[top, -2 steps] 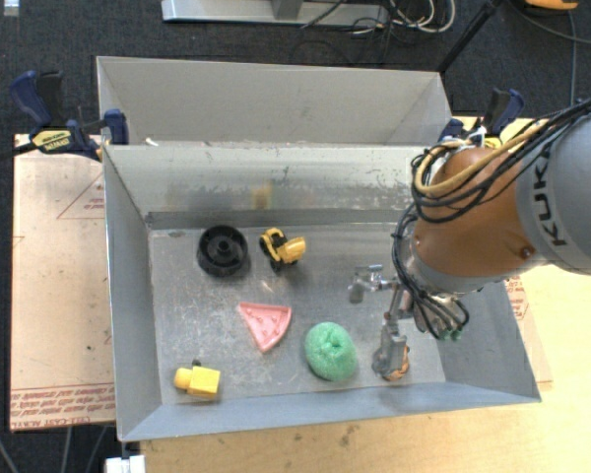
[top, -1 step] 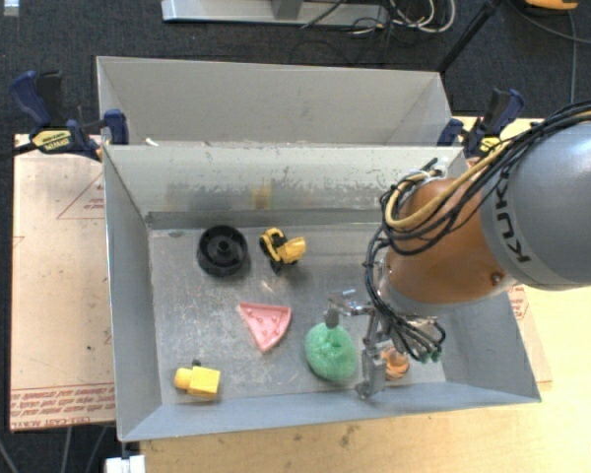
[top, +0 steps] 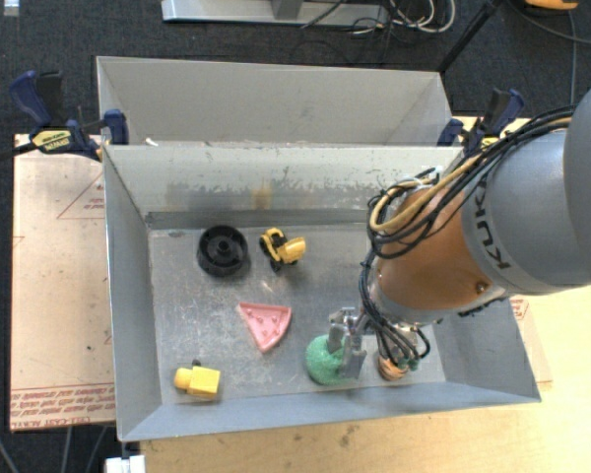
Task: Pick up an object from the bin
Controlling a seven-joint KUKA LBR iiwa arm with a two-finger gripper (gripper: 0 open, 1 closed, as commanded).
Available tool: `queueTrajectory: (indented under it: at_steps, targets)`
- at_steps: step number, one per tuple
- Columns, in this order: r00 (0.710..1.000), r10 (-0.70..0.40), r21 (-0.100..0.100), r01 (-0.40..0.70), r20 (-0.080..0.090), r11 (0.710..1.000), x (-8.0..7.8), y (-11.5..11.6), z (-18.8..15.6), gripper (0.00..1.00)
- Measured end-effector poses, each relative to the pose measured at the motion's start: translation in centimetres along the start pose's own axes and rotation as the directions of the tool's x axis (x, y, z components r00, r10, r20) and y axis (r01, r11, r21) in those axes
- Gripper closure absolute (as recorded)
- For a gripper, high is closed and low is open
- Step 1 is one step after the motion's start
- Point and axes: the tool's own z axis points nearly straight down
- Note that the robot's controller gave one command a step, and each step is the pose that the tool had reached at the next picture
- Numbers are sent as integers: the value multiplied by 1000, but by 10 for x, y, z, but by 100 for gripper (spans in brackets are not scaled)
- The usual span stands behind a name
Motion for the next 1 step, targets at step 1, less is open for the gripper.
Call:
queueTrajectory:
  at_steps: [1]
  targets:
    - [1000,0,0,0,0,1000,0,0,0,100]
